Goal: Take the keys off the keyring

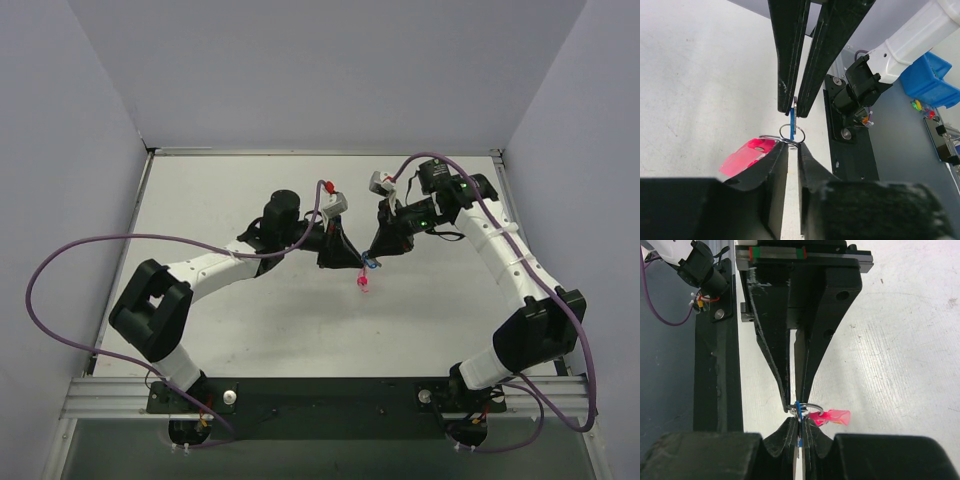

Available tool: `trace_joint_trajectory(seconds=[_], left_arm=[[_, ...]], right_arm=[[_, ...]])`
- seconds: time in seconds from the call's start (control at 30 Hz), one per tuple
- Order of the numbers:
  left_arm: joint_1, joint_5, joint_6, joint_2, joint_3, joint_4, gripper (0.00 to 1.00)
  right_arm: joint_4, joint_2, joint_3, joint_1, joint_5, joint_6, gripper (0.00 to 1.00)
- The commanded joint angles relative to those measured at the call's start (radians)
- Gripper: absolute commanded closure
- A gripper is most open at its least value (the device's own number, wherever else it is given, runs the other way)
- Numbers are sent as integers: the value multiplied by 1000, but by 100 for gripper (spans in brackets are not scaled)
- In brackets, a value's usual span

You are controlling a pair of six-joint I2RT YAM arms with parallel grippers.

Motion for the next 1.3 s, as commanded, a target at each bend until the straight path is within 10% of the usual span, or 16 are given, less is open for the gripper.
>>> trace_joint_trajectory(seconds=[0.0,0.27,1.27], left_arm=[[-11,-1,18,-2,60,-5,82],[-13,-7,28,-8,61,-17,100],[4,102,-63,-51,-9,146,100]], right_arm=[[4,-40,-5,10,-21,-1,100],[4,-40,-6,8,-15,-4,100],[92,-39,-23,-83,84,54,100]])
